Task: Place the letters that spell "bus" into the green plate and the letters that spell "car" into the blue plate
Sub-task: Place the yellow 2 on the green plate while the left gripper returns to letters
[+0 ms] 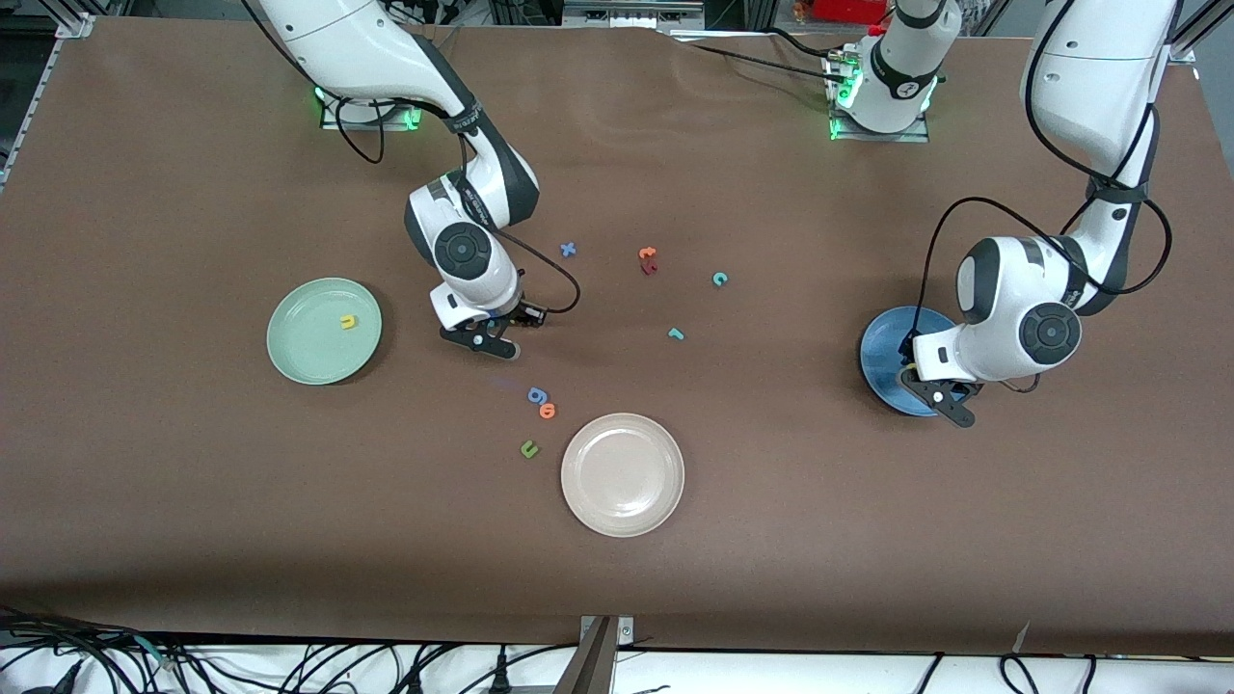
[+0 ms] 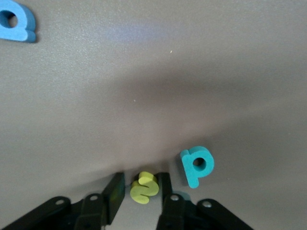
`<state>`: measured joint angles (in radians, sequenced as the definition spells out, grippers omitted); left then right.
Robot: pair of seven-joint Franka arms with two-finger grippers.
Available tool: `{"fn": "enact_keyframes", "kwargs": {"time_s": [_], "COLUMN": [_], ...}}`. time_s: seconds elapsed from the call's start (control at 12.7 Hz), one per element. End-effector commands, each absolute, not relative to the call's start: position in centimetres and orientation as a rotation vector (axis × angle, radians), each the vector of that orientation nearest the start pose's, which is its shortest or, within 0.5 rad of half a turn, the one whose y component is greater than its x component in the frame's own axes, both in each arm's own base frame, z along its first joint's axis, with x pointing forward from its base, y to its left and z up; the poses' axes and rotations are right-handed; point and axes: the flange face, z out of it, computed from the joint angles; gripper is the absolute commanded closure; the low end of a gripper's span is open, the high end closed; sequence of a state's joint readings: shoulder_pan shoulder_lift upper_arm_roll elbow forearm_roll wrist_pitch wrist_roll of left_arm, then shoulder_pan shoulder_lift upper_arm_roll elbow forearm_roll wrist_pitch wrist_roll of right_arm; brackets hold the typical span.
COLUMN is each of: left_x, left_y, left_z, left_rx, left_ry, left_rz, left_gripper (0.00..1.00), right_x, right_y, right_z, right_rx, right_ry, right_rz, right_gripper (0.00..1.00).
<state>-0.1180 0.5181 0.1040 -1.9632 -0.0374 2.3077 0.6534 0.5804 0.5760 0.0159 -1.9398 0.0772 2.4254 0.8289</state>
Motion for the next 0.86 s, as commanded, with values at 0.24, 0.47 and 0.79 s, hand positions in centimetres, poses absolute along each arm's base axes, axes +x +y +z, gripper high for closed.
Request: {"fn": "enact_keyframes", "kwargs": {"time_s": [0.24,0.47,0.79], "left_x": [59.6,58.0,54.6], "left_y": [-6.7,-11.5,-20.0], "left_z": [26.9,30.1,30.9], "left_rx": [-3.020,-3.037,-3.037], "left_ry": [0.868,0.715,0.345], "left_rz": [0.350,0.371,0.391], "left_gripper": [0.39,0.35,0.23], "right_x": [51.2,54.0,56.9], "right_y": [34.1,30.3,19.9], "right_z": [18.7,23.1,25.2], "right_rx": [-3.133,-3.210,-3.252], "right_ry": [0.451,0.266,-0.102], "right_rz": [0.160,0.234,0.358], "right_gripper": [0.91,0.91,0.91]}}
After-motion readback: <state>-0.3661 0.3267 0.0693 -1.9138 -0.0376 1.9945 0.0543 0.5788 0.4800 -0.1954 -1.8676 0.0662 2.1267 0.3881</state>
